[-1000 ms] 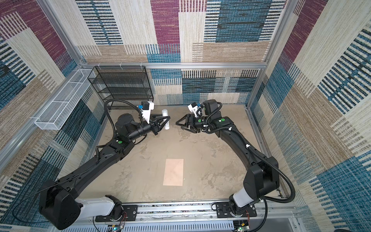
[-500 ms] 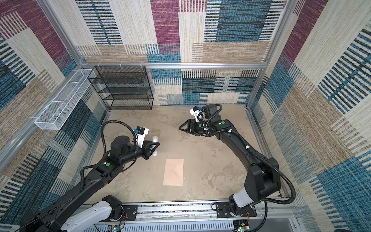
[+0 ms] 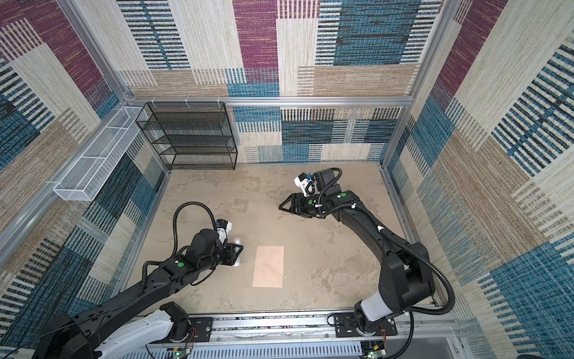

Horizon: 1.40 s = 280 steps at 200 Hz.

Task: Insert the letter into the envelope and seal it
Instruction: 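Lower the glue stick beside the pink envelope with the left gripper while the right withdraws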

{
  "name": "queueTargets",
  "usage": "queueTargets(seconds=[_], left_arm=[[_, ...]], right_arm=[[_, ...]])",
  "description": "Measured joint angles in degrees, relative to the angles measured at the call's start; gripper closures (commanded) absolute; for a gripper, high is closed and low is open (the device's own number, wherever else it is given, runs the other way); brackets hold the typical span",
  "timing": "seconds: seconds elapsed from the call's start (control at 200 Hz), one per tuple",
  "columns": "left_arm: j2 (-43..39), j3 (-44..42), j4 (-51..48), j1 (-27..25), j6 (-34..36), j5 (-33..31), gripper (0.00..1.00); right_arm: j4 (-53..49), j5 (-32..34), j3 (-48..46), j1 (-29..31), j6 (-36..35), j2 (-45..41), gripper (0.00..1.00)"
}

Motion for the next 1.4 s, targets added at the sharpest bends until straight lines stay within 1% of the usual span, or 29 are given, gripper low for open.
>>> queueTargets(seconds=[0.235, 0.476, 0.651, 0.721, 0.892, 1.097, 1.292, 1.403], left_arm=[[4.4, -1.8, -2.1, -0.8, -2.1, -0.6, 1.00], [7.5, -2.4, -2.6, -1.6, -2.8, -0.7, 1.00], [10.2, -2.3, -3.0, -2.1, -4.0, -0.7, 0.92], [11.4, -1.8, -2.9, -2.2, -4.2, -0.6, 0.92], [13.5, -0.9, -2.8, -2.5, -4.4, -0.5, 0.82], [15.1, 0.2, -2.8, -2.6, -4.4, -0.5, 0.65], [16.1, 1.2, -2.9, -2.7, -4.4, -0.3, 0.54], [16.4, 1.6, -2.9, -2.7, -4.4, -0.1, 0.51]], right_arm=[[0.9, 0.0, -1.6, 0.0, -0.1, 0.2, 0.36], [1.6, 0.0, -1.8, 0.0, -0.1, 1.1, 0.36], [1.6, 0.0, -1.8, 0.0, -0.2, 1.8, 0.35], [1.6, 0.0, -1.7, 0.0, -0.5, 2.2, 0.35], [1.6, 0.0, -1.4, 0.0, -0.8, 2.4, 0.35], [1.6, 0.1, -1.3, 0.0, -1.1, 2.6, 0.35], [1.6, 0.5, -1.3, -0.3, -1.2, 2.6, 0.35], [1.6, 0.7, -1.3, -0.5, -1.4, 2.6, 0.35]])
